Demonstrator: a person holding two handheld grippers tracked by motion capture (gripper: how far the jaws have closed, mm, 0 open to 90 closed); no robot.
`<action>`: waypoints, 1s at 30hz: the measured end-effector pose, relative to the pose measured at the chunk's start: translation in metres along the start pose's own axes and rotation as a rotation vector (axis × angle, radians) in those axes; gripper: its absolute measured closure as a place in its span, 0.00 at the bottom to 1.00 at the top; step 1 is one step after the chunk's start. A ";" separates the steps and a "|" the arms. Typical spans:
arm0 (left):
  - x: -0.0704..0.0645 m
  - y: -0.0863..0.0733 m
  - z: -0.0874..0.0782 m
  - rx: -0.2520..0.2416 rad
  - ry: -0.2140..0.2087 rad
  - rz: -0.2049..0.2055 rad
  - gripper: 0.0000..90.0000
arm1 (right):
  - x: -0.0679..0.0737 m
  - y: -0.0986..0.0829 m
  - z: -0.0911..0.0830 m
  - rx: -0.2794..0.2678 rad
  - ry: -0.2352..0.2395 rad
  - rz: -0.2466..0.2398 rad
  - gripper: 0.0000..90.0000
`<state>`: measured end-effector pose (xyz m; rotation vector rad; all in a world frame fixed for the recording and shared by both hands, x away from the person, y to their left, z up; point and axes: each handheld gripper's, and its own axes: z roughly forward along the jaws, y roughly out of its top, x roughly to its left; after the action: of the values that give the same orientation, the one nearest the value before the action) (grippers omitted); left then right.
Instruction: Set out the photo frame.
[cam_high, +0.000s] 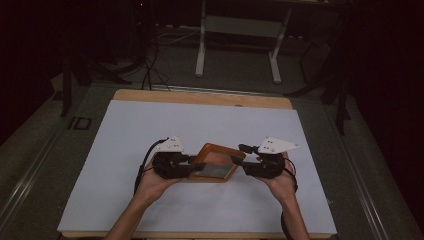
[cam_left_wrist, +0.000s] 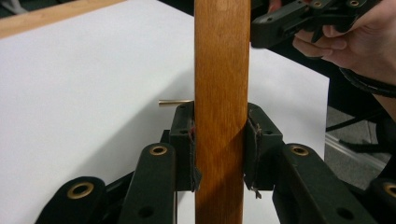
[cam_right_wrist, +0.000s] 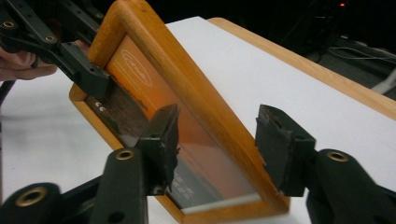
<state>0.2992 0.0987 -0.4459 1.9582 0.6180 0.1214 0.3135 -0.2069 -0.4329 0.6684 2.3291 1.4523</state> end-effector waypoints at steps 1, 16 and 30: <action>-0.001 0.001 0.000 0.000 0.000 0.012 0.77 | 0.001 0.001 0.002 0.003 0.006 0.000 0.52; -0.014 0.006 -0.008 0.022 -0.059 0.194 0.77 | 0.011 0.002 0.019 0.014 0.184 -0.076 0.35; -0.004 0.003 -0.010 -0.004 -0.074 0.144 0.69 | 0.015 0.000 0.016 0.020 0.240 -0.166 0.68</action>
<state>0.2935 0.1043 -0.4380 1.9938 0.4275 0.1383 0.3088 -0.1865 -0.4403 0.3100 2.5114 1.5054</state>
